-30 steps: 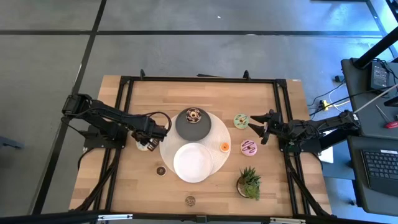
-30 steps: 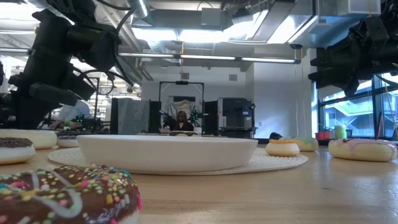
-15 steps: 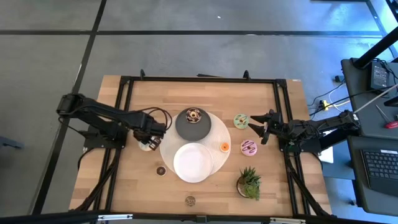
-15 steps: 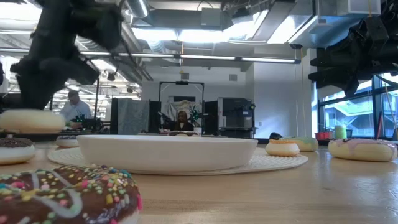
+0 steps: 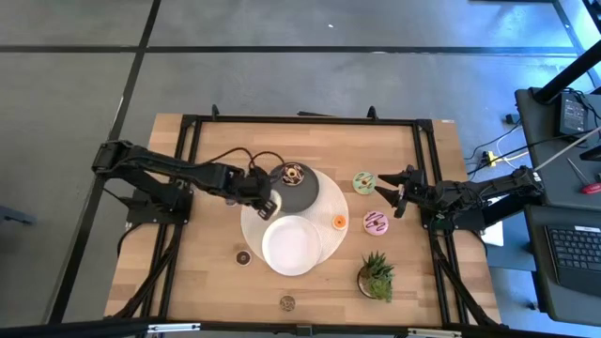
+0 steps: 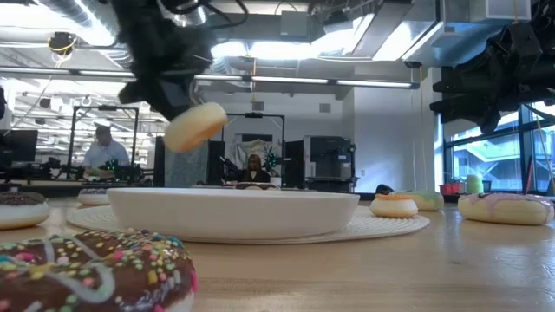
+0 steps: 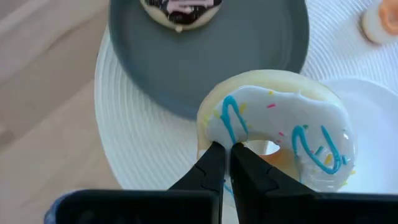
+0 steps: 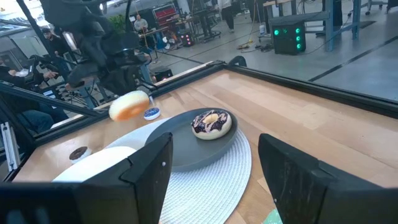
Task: Pick & Place donuts
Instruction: Put the big white donut on the gray plate
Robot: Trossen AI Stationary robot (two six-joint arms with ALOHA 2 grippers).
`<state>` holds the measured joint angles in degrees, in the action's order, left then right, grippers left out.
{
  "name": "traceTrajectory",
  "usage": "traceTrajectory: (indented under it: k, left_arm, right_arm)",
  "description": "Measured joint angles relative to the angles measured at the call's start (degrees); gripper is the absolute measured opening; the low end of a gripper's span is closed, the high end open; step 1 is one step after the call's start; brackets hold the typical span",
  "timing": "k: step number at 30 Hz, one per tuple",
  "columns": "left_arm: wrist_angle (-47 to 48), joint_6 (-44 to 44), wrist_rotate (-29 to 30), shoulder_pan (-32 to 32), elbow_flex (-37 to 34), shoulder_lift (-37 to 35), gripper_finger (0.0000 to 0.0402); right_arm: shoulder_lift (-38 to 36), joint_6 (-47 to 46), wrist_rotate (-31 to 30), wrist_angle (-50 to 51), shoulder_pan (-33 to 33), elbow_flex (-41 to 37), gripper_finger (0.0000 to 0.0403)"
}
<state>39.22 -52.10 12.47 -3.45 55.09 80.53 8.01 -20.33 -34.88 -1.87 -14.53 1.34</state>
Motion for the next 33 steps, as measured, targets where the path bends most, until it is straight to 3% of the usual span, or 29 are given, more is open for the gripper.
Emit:
traceTrajectory:
  k: [11,16,33]
  left_arm:
    - [-0.11,11.57,-1.07,4.17,12.71,15.41,0.0012]
    - [-0.11,12.95,-1.7,6.93,16.74,21.14,0.0013]
    - [-0.19,16.09,-4.57,9.62,17.83,26.45,0.0015]
  right_arm:
    - [0.02,-0.06,-0.02,0.01,0.01,0.0,0.0239]
    - [0.0,-0.03,-0.02,0.01,0.01,-0.01,0.0239]
    - [0.02,1.28,-0.02,0.02,0.01,-0.01,0.0239]
